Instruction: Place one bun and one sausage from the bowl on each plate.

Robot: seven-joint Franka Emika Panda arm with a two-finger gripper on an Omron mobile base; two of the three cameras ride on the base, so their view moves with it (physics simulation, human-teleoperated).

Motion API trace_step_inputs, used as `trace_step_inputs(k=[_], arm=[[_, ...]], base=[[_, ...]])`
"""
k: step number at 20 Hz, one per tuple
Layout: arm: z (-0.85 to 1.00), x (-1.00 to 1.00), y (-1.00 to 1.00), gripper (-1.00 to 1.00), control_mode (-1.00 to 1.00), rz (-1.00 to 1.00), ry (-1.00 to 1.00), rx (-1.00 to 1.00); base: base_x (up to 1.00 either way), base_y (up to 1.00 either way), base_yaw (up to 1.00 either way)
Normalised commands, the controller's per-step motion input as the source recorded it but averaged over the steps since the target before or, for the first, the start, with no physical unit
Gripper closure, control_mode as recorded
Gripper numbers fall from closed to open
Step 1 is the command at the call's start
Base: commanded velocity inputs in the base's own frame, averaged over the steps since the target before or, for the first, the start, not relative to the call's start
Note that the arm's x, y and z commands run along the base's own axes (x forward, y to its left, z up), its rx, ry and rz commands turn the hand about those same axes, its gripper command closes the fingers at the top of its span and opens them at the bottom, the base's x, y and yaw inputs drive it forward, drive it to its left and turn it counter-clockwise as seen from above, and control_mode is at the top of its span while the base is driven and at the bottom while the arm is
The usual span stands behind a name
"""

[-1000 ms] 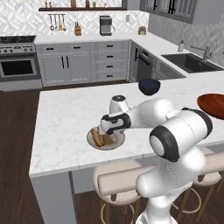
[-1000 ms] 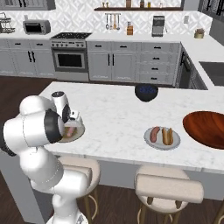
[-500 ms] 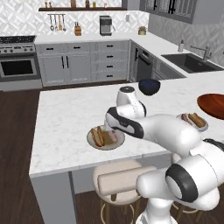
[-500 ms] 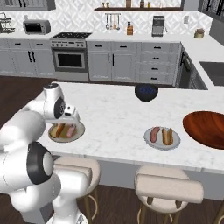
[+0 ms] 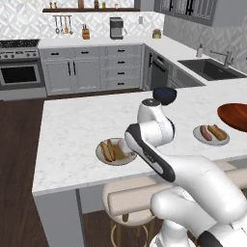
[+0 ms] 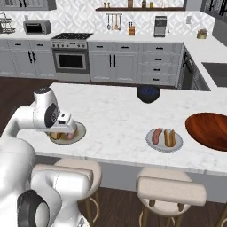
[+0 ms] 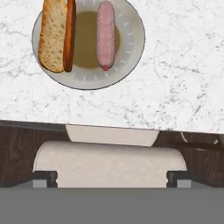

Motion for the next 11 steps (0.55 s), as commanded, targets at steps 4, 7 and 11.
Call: trace_step_inputs(k=[4,7,11], arm=[[0.45,-0.63,-0.23,-1.00,-1.00,0.00,0.00,0.00],[0.68,-0.37,-0.15,-1.00,-1.00,-0.02,0.00,0.00],[0.83,-0.15,-0.16,-1.00,-1.00,-0.04,-0.01,0.00]], base=[[0.00,0.00,0.00],[0.00,0.00,0.00],[0.00,0.00,0.00]])
